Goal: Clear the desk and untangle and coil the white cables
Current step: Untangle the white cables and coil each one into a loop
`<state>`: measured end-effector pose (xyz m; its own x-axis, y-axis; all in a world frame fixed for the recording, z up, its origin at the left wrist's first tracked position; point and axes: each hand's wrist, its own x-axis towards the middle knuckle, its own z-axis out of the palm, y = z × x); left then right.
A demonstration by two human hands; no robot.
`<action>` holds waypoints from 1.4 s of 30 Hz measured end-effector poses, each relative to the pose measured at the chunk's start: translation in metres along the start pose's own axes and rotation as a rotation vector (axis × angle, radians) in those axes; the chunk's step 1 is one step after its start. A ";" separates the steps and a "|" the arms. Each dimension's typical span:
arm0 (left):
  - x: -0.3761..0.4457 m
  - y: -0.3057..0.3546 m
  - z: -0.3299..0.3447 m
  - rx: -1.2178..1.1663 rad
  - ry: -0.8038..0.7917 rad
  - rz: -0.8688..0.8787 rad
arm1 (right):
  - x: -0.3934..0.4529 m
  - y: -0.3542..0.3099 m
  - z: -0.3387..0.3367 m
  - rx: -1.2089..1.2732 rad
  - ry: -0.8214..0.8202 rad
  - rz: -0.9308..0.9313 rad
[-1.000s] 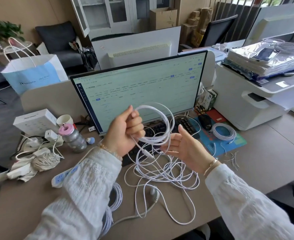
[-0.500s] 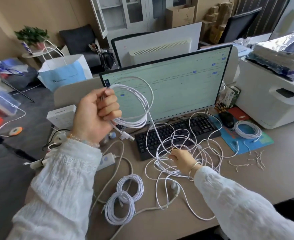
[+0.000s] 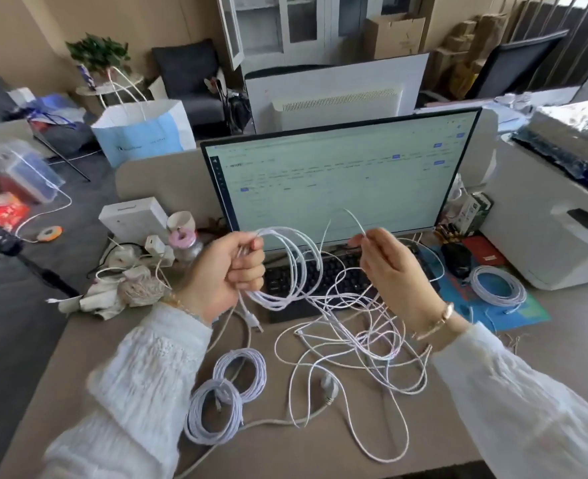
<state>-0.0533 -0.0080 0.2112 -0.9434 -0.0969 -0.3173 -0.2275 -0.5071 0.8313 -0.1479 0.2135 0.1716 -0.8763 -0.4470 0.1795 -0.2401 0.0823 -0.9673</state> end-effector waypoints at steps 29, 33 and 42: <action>0.039 -0.043 0.148 0.612 -0.008 0.179 | 0.030 -0.006 -0.101 0.025 -0.500 -0.016; 0.050 -0.049 0.140 1.069 0.107 0.347 | 0.034 -0.003 -0.105 -0.326 -0.401 -0.167; 0.064 -0.065 0.134 0.483 0.046 0.115 | 0.047 -0.001 -0.119 0.188 -0.627 0.205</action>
<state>-0.1318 0.1338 0.1982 -0.9598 -0.1715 -0.2222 -0.2191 -0.0370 0.9750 -0.2382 0.2980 0.2027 -0.4756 -0.8747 -0.0934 0.0306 0.0897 -0.9955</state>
